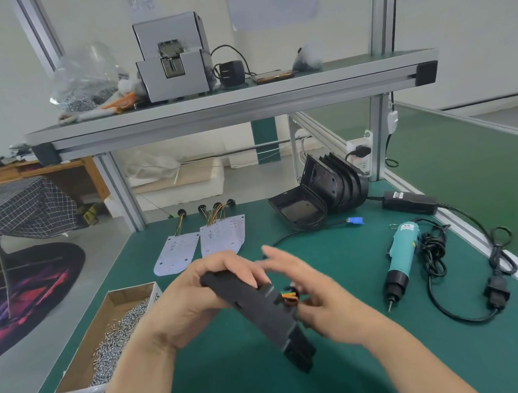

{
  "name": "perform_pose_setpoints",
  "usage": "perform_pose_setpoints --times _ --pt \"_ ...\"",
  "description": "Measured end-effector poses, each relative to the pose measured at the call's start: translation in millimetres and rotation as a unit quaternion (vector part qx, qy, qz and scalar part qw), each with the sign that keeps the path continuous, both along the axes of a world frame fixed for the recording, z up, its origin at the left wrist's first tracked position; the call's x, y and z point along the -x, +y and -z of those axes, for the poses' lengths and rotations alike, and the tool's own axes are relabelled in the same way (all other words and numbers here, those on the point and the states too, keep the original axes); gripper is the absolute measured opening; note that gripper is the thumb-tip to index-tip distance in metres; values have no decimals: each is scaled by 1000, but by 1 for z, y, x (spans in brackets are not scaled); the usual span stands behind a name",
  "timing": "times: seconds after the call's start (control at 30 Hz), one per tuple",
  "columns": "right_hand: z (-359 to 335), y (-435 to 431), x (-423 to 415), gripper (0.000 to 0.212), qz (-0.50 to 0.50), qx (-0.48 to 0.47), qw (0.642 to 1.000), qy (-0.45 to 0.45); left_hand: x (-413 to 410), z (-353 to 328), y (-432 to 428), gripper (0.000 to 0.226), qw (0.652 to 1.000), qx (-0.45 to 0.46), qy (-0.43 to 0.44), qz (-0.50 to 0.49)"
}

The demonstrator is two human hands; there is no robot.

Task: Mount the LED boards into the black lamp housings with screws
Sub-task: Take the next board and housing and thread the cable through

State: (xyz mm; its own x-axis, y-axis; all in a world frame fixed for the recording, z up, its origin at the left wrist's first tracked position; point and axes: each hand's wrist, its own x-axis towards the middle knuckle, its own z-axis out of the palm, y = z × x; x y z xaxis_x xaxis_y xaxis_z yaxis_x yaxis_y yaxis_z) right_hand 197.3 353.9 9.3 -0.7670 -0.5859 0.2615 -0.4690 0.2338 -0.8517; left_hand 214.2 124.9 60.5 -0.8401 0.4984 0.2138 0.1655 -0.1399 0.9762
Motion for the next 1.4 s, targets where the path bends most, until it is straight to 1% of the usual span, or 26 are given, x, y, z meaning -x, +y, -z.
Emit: perform_pose_setpoints --times 0.07,0.13,0.17,0.2,0.27,0.33,0.43,0.47,0.57,0.63,0.67,0.7,0.73,0.77,0.8,0.83,0.87,0.9,0.97,1.0,1.07,1.17,1.23,1.3,1.33,1.4 --pt "0 -2 1 55 -21 31 998 -56 2 0 -4 24 1000 -6 -3 15" --pt "-2 3 0 20 6 77 993 -92 4 2 -15 25 1000 -25 -17 -8" --pt "-5 8 -2 13 19 90 991 -102 6 5 -22 25 999 -29 -24 -31" --pt "-9 13 -4 11 21 92 990 -104 8 8 -28 27 998 -28 -31 -56" --pt "-20 24 -10 11 -8 48 995 -81 13 19 -39 34 994 -28 -45 -92" --pt "-32 30 -17 17 -18 -30 999 -33 16 28 -44 40 991 -28 -64 -110" --pt "-40 25 -23 32 54 -91 987 117 17 31 -43 63 988 21 -75 -130" --pt "-43 20 -26 34 76 -92 983 140 16 27 -41 68 985 47 -76 -144" --pt "-44 10 -30 36 117 -58 985 111 11 7 -32 70 966 126 -58 -218" --pt "-44 3 -29 40 153 -31 984 85 0 -14 -25 66 928 205 13 -311" --pt "-45 -2 -28 41 175 -25 981 78 -9 -25 -19 61 914 241 73 -319" --pt "-47 -8 -27 42 196 -26 978 73 -19 -34 -8 55 909 281 129 -280" --pt "-50 -13 -27 42 210 -32 975 70 -30 -38 5 58 903 335 162 -216" --pt "-52 -19 -28 40 215 -38 973 69 -39 -39 19 68 888 390 181 -161" --pt "-55 -23 -29 35 214 -49 973 72 -44 -34 30 77 869 433 199 -131" --pt "-58 -26 -31 31 205 -64 973 81 -45 -29 39 79 852 461 213 -128" --pt "-60 -28 -33 29 186 -79 975 94 -45 -25 44 74 839 475 221 -143" --pt "-62 -29 -35 30 160 -89 977 108 -44 -23 44 62 836 474 225 -161" --pt "-64 -27 -37 33 128 -87 979 131 -41 -24 38 18 835 458 241 -188" --pt "-65 -25 -37 33 133 -80 977 143 -40 -23 36 10 835 449 249 -197" --pt "-67 -25 -38 33 161 -71 970 170 -39 -18 34 25 824 466 263 -185" --pt "-71 -27 -40 33 181 -66 966 174 -39 -16 25 41 804 504 275 -157" --pt "-73 -24 -36 34 209 -43 961 175 -37 -17 15 48 792 538 250 -148" --pt "-75 -21 -36 35 228 -10 957 178 -34 -16 4 47 787 565 197 -151" --pt "-76 -20 -36 35 232 -1 956 179 -31 -15 2 43 792 563 175 -159" --pt "-75 -21 -37 37 233 3 958 168 -30 -17 1 25 806 537 159 -190"
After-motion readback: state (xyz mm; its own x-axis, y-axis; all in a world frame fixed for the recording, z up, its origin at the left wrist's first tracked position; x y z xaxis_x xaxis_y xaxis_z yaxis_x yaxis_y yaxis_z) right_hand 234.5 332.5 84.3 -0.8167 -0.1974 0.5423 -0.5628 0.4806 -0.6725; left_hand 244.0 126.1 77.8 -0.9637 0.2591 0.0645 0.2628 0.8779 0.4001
